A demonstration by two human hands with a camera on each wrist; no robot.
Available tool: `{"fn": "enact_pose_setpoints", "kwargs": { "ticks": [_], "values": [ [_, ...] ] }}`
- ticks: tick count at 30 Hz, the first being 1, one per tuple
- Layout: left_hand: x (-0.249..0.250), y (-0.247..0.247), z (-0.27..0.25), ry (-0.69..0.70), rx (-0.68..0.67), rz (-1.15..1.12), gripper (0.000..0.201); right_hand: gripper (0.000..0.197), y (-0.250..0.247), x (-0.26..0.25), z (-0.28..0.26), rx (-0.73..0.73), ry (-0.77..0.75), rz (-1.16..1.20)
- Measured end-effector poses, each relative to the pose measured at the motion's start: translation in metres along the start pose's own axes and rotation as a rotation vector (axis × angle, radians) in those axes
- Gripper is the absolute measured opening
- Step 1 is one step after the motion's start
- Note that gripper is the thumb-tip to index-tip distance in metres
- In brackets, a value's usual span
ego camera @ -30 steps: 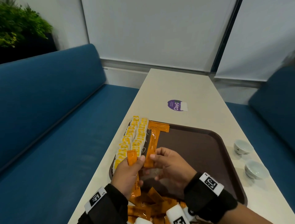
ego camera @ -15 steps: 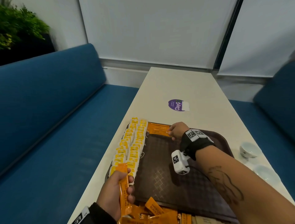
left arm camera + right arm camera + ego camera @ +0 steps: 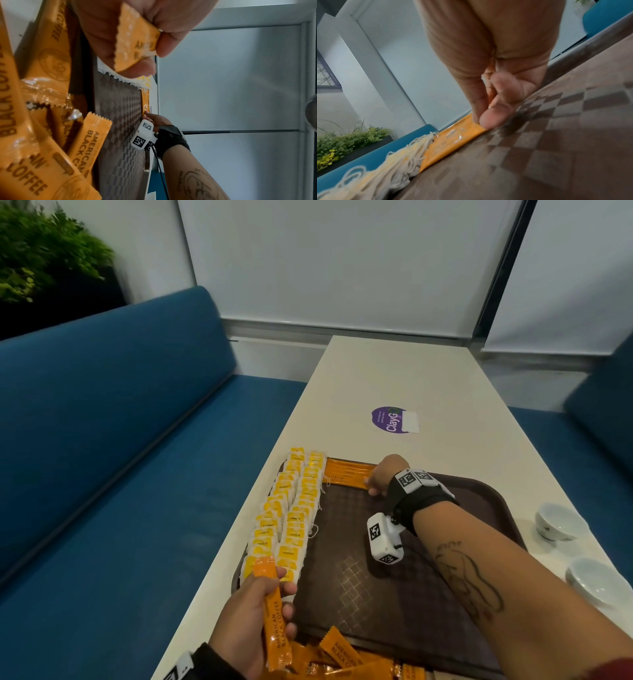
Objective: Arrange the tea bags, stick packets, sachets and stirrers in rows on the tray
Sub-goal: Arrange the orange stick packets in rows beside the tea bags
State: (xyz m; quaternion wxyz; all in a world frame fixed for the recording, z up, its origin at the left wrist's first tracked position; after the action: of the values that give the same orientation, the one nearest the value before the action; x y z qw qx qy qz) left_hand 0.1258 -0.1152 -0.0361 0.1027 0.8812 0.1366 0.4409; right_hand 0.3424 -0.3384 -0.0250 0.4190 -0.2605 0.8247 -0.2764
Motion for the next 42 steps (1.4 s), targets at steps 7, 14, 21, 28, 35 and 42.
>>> {"fn": "enact_pose_setpoints", "kwargs": {
  "ticks": [7,14,21,28,35,42],
  "values": [
    [0.003,0.005,-0.002,0.051,0.004,0.048,0.02,0.023,-0.003,0.001,-0.006,0.074,-0.038,-0.179],
    [0.007,0.006,-0.006,0.132,0.044,0.156,0.031,0.012,-0.006,0.001,-0.04,0.091,-0.265,0.202],
    [0.012,0.013,-0.01,0.16,0.035,0.12,0.034,0.022,0.05,0.01,-0.183,-0.55,-0.448,0.098],
    [0.015,0.029,-0.029,0.296,-0.106,0.273,0.046,0.032,0.063,0.031,-0.219,-0.521,-0.429,0.45],
    [0.016,0.035,-0.038,0.394,-0.214,0.602,0.036,0.007,0.053,0.028,-0.223,-0.588,-0.412,0.667],
    [0.015,0.015,-0.025,0.213,-0.129,0.538,0.021,0.011,0.024,0.03,-0.183,-0.427,-0.34,0.802]
  ]
}}
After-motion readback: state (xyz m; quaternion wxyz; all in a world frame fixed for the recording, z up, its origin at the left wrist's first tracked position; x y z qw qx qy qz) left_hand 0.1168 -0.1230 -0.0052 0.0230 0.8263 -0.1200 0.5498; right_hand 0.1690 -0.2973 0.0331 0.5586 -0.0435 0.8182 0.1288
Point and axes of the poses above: each hand's wrist, its own z-axis towards the middle knuckle, its own y-axis out of the palm, x = y × z, the point moved 5 cm from there along z, towards the middle knuckle, and after that the axes turned 9 degrees about z, right-handed, at the moved point
